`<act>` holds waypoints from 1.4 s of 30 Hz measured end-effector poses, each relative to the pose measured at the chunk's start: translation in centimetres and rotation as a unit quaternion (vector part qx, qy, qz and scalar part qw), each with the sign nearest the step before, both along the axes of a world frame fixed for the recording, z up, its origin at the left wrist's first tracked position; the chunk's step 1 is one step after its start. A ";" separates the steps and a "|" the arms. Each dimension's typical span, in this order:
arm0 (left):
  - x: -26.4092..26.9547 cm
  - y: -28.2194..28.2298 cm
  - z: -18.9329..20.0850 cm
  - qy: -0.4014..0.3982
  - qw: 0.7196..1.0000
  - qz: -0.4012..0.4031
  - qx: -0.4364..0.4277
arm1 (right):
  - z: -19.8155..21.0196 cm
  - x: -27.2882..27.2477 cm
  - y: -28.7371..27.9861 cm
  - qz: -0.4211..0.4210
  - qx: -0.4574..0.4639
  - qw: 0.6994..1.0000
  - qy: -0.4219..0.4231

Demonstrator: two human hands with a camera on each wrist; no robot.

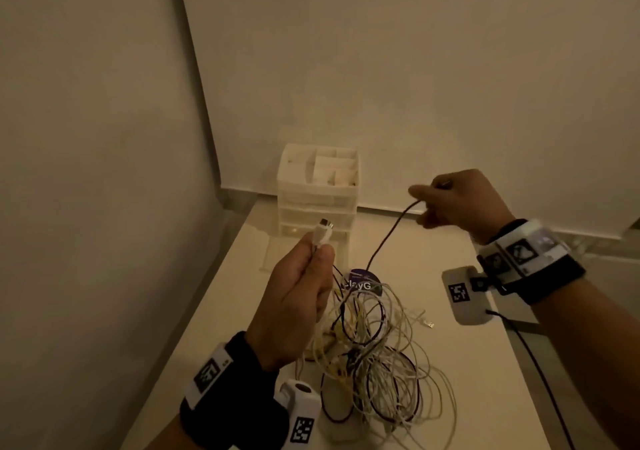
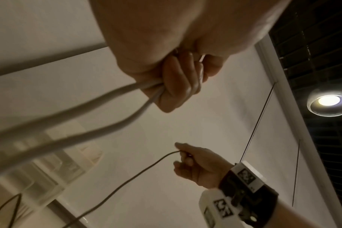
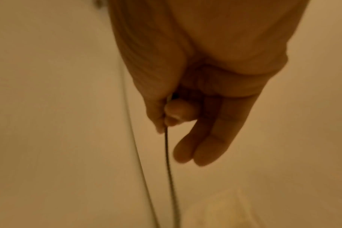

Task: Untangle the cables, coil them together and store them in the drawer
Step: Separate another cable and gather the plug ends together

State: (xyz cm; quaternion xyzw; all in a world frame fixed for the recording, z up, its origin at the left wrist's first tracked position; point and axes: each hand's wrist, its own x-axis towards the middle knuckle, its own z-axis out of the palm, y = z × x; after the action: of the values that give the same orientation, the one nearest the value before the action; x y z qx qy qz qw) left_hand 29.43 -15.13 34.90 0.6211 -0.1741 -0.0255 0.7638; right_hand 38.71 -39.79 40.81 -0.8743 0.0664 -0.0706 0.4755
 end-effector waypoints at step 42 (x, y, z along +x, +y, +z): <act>9.9 -4.3 3.9 -0.060 0.975 0.194 -0.093 | -16.3 -5.8 2.4 0.193 0.152 0.968 -0.042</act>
State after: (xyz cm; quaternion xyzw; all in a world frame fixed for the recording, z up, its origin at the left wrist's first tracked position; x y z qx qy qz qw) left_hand 39.29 -19.46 38.83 0.5696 -0.0975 0.1771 0.7966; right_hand 32.89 -37.43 24.52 -0.7842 -0.1134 -0.0029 0.6101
